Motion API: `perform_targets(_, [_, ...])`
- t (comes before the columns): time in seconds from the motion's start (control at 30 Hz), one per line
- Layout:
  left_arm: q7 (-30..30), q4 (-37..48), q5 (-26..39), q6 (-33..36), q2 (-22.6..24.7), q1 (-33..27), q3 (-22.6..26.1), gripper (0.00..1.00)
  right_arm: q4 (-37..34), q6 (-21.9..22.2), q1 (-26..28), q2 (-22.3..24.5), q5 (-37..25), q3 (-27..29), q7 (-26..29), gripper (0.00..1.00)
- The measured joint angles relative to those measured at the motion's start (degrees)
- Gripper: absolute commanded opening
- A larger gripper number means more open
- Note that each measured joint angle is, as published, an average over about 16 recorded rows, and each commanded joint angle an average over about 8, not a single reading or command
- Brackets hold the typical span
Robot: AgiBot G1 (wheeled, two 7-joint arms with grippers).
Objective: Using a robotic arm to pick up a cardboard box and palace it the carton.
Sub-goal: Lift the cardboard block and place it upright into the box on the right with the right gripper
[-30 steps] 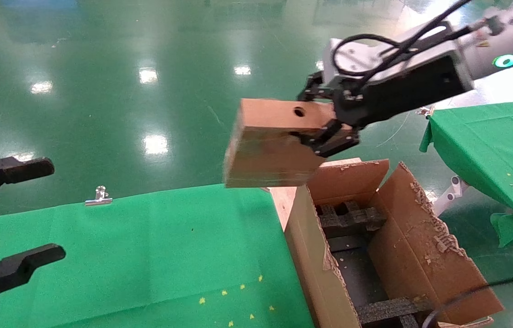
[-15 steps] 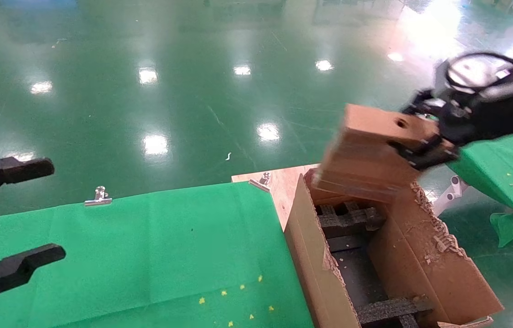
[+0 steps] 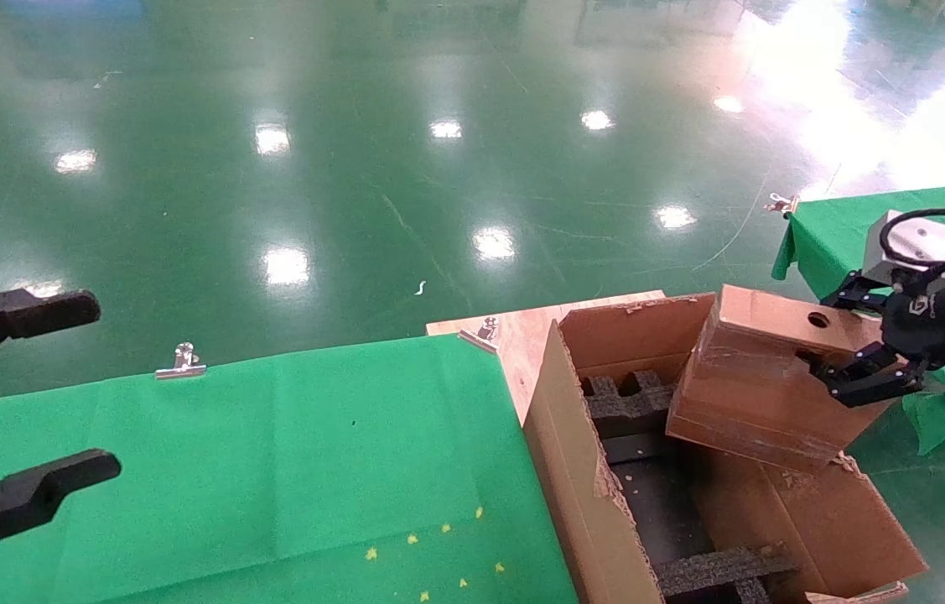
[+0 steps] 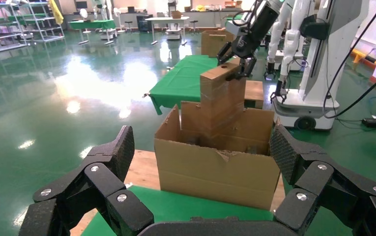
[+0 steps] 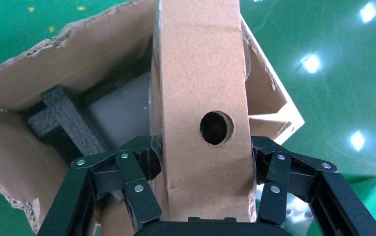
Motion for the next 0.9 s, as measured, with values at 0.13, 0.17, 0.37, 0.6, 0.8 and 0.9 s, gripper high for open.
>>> perform_targets(0.13, [0.00,0.00,0.00,0.00,0.00,0.00,0.00,1.00,0.16,0.36,-0.38,0.47,0.16,-0.34,0.59,0.00])
perform_targets(0.17, [0.00,0.00,0.00,0.00,0.00,0.00,0.00,1.00,0.18,0.40,-0.41,0.49,0.16,-0.36,0.68,0.00])
perform_targets(0.37, [0.00,0.01,0.00,-0.01,0.00,0.01,-0.01,1.00,0.16,0.98,-0.89,0.46,0.11,-0.59,1.36,0.00])
perform_targets(0.6, [0.00,0.00,0.00,-0.01,0.00,0.01,-0.01,1.00,1.35,4.35,-3.63,0.48,-0.42,-1.59,7.75,0.00])
perform_targets(0.8, [0.00,0.01,0.00,-0.01,0.00,0.01,-0.01,1.00,5.76,10.90,-7.75,1.70,-2.11,-3.24,20.36,0.00])
perform_targets(0.9, [0.00,0.01,0.00,-0.01,0.00,0.01,-0.01,1.00,9.34,14.56,-9.87,2.75,-3.55,-4.15,29.17,0.00])
